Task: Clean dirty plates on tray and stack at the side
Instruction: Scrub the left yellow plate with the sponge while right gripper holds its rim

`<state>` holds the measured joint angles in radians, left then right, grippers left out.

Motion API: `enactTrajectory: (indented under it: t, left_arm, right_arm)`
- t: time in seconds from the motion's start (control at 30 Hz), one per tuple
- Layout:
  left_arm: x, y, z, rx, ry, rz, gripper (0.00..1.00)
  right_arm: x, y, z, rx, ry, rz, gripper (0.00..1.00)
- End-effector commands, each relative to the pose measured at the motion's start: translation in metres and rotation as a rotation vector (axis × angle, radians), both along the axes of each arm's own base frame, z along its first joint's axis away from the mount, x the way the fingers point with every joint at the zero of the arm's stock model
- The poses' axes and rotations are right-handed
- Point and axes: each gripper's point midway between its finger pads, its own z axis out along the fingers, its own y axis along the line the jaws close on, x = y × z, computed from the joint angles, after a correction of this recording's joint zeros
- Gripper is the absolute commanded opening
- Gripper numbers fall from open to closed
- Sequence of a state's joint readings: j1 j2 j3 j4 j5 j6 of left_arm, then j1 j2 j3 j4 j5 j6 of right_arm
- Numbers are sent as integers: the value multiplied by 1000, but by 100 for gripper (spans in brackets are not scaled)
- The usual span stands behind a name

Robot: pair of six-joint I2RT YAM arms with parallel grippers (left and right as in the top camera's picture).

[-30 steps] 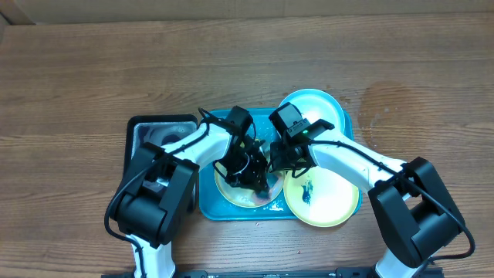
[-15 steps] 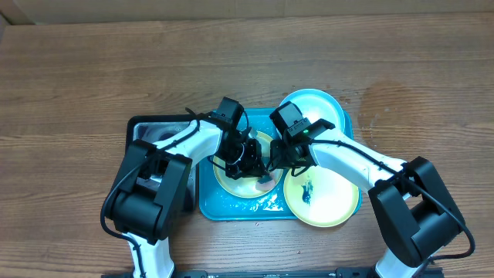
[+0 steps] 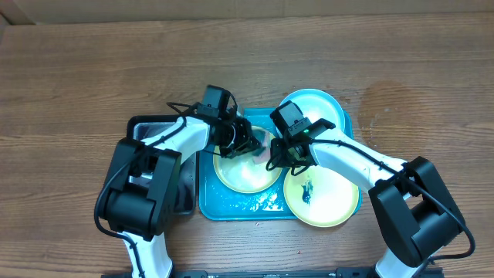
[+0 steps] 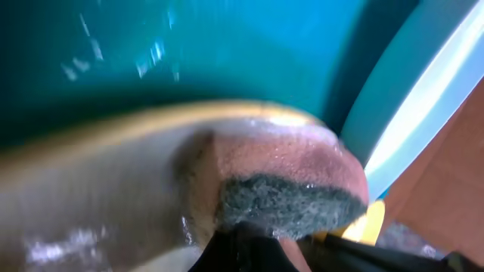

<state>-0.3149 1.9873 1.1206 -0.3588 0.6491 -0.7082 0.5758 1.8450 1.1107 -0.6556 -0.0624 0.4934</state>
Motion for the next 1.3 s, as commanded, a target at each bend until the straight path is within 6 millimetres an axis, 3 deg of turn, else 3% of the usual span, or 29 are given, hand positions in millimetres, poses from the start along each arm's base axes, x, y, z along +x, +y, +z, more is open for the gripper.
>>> enactTrajectory:
  t: [0.0, 0.13, 0.3, 0.47, 0.53, 0.63, 0.77, 0.87, 1.27]
  left_arm:
    - [25, 35, -25, 162, -51, 108, 4]
    - [18, 53, -34, 253, -12, 136, 4]
    - [-16, 90, -51, 452, 128, 150, 4]
    - [-43, 129, -51, 668, 238, 181, 4]
    - [-48, 135, -49, 703, 260, 177, 4]
    - [-45, 117, -47, 607, 215, 49, 4]
    - [-35, 63, -30, 327, 85, -174, 4]
    - [-31, 38, -15, 211, 21, -258, 4]
    - [-25, -3, 9, 98, -85, -380, 4]
  right_arm:
    - [-2, -5, -5, -28, 14, -6, 4]
    - [-2, -5, -5, -28, 14, -6, 4]
    - [-2, -5, -5, -28, 14, -6, 4]
    - [-2, -5, -5, -27, 13, -6, 4]
    - [-2, -5, -5, -27, 13, -6, 4]
    - [-1, -5, -5, -25, 10, -6, 4]
    - [-1, -5, -4, -25, 9, -6, 4]
    - [-1, -5, -4, -25, 10, -6, 4]
    - [1, -4, -4, -21, 4, -6, 4]
